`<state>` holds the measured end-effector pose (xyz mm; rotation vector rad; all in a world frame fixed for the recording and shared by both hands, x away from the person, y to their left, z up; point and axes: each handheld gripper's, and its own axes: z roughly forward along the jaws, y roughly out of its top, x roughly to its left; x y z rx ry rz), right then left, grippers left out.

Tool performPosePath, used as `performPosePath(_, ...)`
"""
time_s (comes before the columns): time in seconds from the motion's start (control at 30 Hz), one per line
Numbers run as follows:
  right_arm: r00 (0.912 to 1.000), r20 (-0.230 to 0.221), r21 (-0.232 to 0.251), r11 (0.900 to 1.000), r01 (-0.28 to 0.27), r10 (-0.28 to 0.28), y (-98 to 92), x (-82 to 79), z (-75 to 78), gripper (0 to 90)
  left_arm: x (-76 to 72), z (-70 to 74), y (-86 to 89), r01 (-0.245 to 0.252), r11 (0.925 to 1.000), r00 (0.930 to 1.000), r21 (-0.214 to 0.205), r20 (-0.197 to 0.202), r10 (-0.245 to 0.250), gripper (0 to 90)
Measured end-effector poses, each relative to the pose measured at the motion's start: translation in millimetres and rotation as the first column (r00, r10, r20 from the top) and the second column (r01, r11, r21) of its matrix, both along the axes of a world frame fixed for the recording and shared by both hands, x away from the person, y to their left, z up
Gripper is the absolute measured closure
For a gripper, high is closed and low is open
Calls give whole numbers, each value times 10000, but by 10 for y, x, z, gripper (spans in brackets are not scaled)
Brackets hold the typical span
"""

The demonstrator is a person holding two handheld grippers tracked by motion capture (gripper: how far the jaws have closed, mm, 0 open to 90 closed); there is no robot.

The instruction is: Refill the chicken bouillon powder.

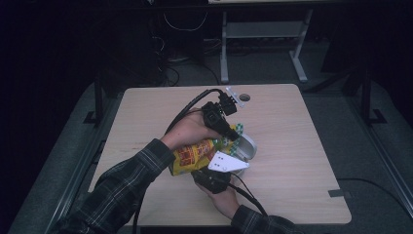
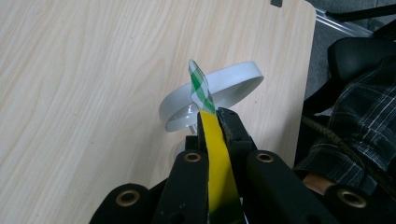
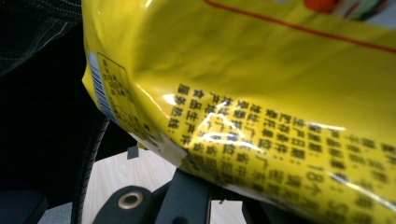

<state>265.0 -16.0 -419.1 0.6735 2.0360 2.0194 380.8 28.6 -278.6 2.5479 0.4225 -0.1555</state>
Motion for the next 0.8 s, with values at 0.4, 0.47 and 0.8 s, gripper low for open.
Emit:
performPosePath(0.4, 9999, -118, 89, 10000, -32, 33, 5, 3, -4, 899, -8, 13, -27, -64, 9997, 9999, 251, 83, 62, 895)
performPosePath(0.47, 9999, -137, 133, 9999, -41, 43, 4, 1, -1, 899, -13, 13, -35, -103, 9996, 9999, 278, 64, 102, 896)
performPosePath(0.8, 9999, -141, 169, 9998, -79, 81, 6, -4, -2, 899, -17, 10, -50, -27, 9991, 9999, 415, 111, 23, 899)
